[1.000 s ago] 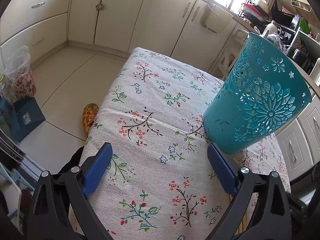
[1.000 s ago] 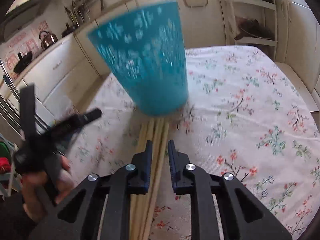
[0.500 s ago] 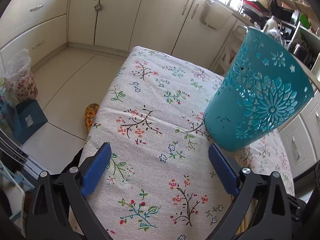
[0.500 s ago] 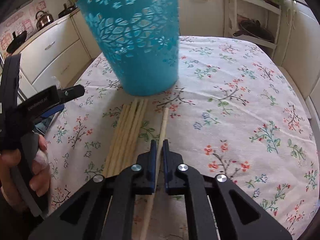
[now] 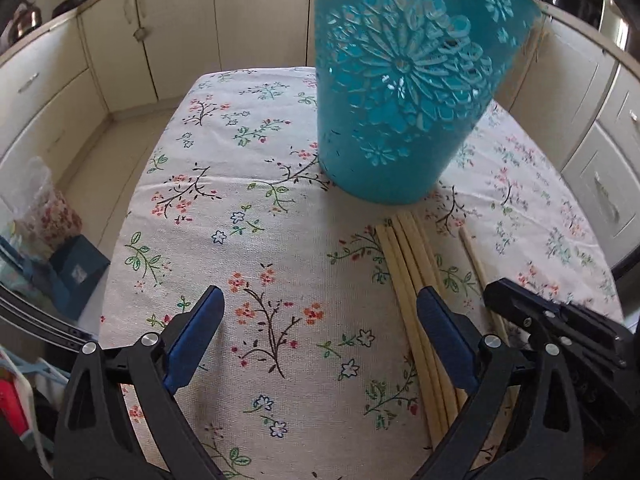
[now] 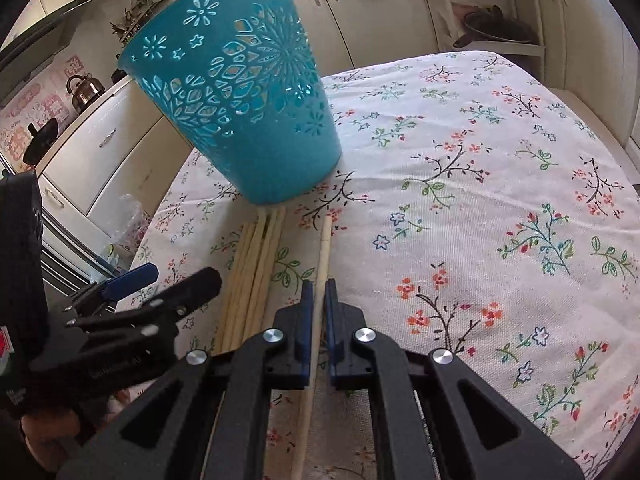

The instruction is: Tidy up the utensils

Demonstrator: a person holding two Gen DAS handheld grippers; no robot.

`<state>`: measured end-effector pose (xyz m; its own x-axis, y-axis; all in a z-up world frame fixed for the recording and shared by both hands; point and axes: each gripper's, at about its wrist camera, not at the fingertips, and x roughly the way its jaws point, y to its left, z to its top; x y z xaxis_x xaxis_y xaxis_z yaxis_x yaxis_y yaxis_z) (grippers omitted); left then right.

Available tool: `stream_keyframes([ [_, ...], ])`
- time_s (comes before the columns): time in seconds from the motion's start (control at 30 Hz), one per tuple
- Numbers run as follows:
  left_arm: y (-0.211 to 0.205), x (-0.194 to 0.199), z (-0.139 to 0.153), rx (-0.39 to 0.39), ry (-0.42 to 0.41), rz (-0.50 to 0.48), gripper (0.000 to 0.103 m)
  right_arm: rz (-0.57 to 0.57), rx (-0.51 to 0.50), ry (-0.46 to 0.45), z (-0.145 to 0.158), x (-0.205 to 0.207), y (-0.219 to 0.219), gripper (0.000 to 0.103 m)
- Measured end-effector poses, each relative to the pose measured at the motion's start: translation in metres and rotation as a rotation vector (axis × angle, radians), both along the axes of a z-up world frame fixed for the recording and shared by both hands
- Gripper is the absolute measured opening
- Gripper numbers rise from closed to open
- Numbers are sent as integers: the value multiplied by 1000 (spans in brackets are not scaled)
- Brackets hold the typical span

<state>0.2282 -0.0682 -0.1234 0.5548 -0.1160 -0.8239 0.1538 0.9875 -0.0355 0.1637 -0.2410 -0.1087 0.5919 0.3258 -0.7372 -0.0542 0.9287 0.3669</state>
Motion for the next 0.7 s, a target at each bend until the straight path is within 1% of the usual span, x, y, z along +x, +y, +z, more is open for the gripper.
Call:
stream_keyframes([
  [0.07,-6,1,-4,37,10,-9,93,0,0,0,0,0,0,6],
  [0.1,-6,-1,-3,43,-2,-2,93,1,2,0,0,-4,-1,6],
  [0.23,-3,-1,-4,44,14,15,93,0,16,3,-1,-3,-2,6],
  [0.27,-5,-1,-3,56,13,11,93,0,18,3,-1,-3,-2,6],
  [0.3,-7,-1,-3,74,10,5,92,0,17,3,-1,-4,-3,6],
  [0.33,-9,0,-4,93,11,-2,87,0,14,3,-1,-4,-2,6],
  [0.37,-9,2,-4,88,7,-14,85,1,9,3,-1,-4,-2,6],
  [0.4,-9,5,-5,77,9,-19,80,2,5,2,0,-3,-3,6],
  [0.43,-10,7,-5,63,6,-28,72,2,0,2,0,-3,-2,6],
  [0.47,-12,7,-3,64,1,-38,67,4,-5,1,0,-3,-1,6],
  [0.5,-14,9,-2,61,-2,-57,57,4,-8,1,0,-3,0,6],
  [0.53,-17,9,0,53,-6,-78,43,6,-12,2,0,-3,1,6],
  [0.57,-20,9,1,45,-12,-107,35,10,-23,1,1,-3,2,6],
  [0.6,-22,8,1,35,-17,-137,21,16,-39,-1,1,-3,3,6],
  [0.63,-25,8,1,32,-22,-167,16,21,-58,-4,2,-4,6,6],
  [0.7,-24,8,1,20,-24,-227,10,32,-102,-12,3,-4,12,6],
])
